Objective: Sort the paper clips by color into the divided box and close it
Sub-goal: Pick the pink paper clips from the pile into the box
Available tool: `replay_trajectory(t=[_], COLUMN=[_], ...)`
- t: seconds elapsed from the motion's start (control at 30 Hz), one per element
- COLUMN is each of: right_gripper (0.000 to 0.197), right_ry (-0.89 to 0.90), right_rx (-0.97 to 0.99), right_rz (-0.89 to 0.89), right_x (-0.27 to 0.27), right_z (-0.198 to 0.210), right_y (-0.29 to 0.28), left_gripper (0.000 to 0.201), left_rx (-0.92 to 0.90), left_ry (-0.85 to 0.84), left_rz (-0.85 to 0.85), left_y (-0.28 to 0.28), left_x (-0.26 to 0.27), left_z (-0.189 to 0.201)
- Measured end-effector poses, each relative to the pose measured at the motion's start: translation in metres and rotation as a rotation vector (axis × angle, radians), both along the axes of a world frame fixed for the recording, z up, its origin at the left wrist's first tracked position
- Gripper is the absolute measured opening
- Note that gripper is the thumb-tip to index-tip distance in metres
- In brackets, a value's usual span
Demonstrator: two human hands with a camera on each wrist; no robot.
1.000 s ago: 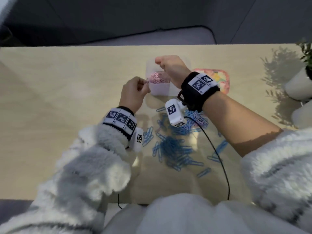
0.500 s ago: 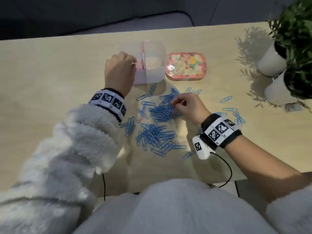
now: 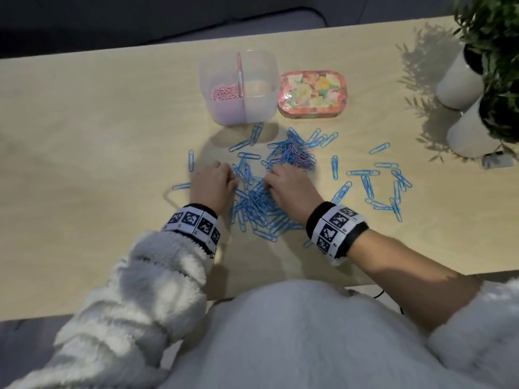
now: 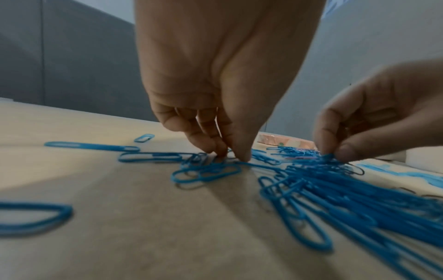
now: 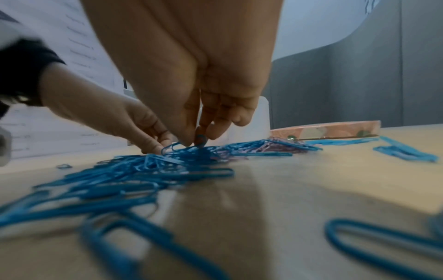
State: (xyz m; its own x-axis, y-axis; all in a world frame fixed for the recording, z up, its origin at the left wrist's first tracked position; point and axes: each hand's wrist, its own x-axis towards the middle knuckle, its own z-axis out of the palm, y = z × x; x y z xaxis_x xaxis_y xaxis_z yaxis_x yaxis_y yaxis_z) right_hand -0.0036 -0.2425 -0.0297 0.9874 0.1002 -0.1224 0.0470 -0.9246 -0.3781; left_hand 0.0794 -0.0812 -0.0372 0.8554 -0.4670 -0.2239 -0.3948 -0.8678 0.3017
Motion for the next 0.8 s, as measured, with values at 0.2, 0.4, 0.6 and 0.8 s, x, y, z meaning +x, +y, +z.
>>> replay_trajectory(t=[0.2, 0.4, 0.6, 0.8], right_gripper=[0.017, 0.015, 0.015, 0.015], right_ry=[0.060, 0.031, 0.076, 0.101], right_rx=[0.244, 0.258, 0.088, 0.176], right_rz=[-0.145, -0.454, -0.294, -0.401], right_x=[-0.028, -0.011, 0.005, -0.005], right_z=[0.006, 0.005, 0.001, -0.010], right_y=[-0.014, -0.040, -0.014, -0.037], left_gripper=[0.029, 0.026, 0.018, 0.019], left_rx=[-0.271, -0.503, -0.167, -0.138], left_ry=[0.111, 0.435, 0.209, 0.124], left_rz=[0.093, 0.278, 0.027, 0.082], left_y=[0.005, -0.019, -0.042, -0.009], left_x=[-0.010, -0.019, -0.026, -0.021], left_z=[0.006, 0.008, 0.009, 0.004])
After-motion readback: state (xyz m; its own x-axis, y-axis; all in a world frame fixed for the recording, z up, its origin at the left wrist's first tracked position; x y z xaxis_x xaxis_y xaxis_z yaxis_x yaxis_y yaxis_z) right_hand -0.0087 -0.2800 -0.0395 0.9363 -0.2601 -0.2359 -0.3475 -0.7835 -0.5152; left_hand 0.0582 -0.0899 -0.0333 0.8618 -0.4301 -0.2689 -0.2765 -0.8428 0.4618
